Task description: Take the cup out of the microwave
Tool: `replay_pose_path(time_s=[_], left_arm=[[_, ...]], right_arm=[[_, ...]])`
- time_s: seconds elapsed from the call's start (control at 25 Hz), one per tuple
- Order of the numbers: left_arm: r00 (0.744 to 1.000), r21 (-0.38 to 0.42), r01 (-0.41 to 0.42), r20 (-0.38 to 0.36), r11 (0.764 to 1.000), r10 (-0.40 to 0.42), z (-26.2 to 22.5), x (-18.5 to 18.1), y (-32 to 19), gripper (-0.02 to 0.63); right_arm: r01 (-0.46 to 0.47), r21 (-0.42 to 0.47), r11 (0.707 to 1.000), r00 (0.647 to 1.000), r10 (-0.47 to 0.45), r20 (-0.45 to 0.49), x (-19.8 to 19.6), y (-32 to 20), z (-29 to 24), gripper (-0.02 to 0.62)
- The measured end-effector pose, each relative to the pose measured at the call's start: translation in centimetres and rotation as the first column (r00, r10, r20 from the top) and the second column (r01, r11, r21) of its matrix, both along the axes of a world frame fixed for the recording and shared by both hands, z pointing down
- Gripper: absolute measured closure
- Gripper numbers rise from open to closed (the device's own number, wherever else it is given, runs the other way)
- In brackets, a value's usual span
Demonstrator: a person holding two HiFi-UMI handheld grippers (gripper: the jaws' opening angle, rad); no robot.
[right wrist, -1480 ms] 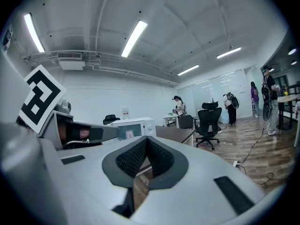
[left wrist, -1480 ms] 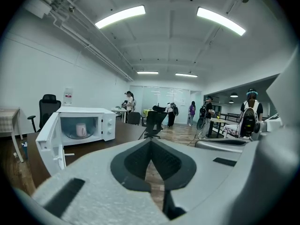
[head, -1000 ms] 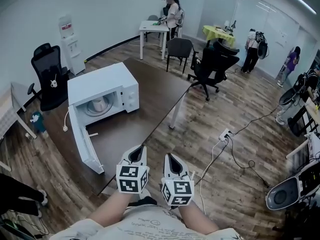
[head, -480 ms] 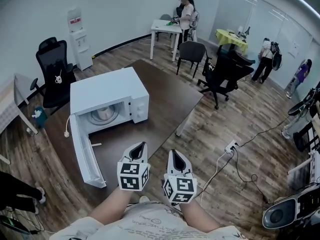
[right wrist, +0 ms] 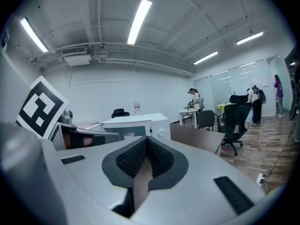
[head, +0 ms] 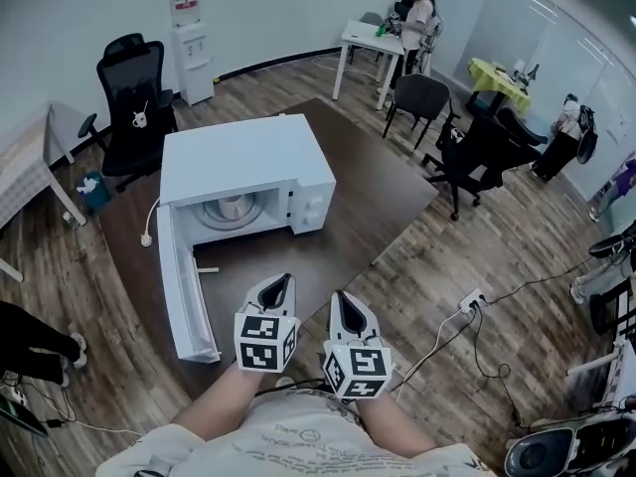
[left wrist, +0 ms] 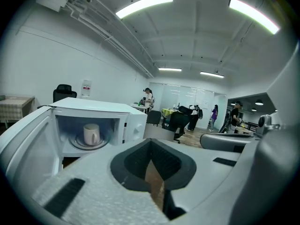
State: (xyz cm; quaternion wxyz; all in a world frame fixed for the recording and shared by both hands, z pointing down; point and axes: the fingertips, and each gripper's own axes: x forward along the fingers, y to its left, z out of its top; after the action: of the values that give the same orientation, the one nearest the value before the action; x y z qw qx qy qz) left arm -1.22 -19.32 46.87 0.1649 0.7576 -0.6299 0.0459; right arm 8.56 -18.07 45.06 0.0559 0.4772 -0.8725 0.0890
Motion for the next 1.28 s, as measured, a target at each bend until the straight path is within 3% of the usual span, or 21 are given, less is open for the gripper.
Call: replay_pose_path(time_s=[0.2,0.48,0.84,1.28], left_arm=[[0.998,-0.012,0.066,0.003,0.998,-0.066,0.4,-2.5,0.8,0.598],[0.99,-0.036,0.142,0.009,0.989,-0.141,1.4,-5.4,0.8,0.598],[0.977,-0.043,0.212,0.026,0.976,-0.211,1.8,-7.7,-1.4,0.598],[0.946,-0.052,0.322,0.065,0.945,-0.318,2.4,-11.0,-5.2,0.598]], right_arm=[[0.137,-0.01,0.991,0.99,-0.137,0.024,-4.2,0.6,0.0,0.58],[0.246,-0.017,0.969,0.969,-0.246,0.018,-7.8,0.1,0.3,0.58],[0.273,-0.028,0.962,0.962,-0.273,0.01,-9.3,-4.0,0.4,0.58],[0.372,-0.018,0.928,0.928,-0.373,-0.018,-12.7,-9.2,0.5,0.58]])
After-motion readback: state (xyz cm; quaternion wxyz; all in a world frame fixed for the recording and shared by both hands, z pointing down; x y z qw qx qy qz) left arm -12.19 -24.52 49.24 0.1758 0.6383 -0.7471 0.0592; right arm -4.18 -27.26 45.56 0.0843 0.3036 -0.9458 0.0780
